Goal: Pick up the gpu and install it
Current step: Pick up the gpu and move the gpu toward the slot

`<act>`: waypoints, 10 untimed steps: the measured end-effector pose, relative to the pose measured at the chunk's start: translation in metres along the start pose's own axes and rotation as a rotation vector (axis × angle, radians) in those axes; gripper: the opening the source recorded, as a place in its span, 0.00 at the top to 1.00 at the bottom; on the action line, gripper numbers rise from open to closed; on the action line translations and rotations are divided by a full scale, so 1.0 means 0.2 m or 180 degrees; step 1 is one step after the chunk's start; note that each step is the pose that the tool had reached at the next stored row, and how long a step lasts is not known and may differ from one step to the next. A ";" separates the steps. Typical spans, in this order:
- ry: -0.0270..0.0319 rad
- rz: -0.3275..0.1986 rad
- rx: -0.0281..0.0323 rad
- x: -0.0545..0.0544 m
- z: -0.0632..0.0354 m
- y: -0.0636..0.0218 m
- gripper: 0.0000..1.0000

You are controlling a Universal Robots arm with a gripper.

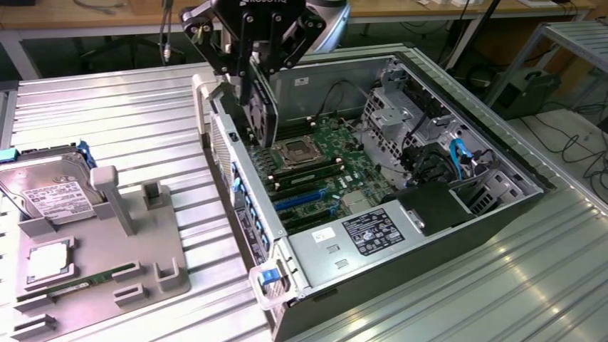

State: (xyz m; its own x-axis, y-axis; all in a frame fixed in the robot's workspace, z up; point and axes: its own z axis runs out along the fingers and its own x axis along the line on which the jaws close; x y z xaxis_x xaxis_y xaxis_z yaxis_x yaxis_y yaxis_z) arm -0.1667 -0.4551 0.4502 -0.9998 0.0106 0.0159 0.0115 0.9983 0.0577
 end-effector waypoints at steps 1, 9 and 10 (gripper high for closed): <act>0.0000 0.0000 0.0000 -0.01 0.000 0.000 0.73; 0.0000 0.0000 0.0000 -0.07 0.001 0.001 0.73; 0.0000 0.0000 0.0000 -0.09 0.001 0.001 0.73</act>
State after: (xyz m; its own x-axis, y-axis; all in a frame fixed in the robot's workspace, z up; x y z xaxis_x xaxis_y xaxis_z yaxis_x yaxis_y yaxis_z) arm -0.1497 -0.4551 0.4498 -0.9998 0.0105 0.0159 0.0114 0.9983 0.0577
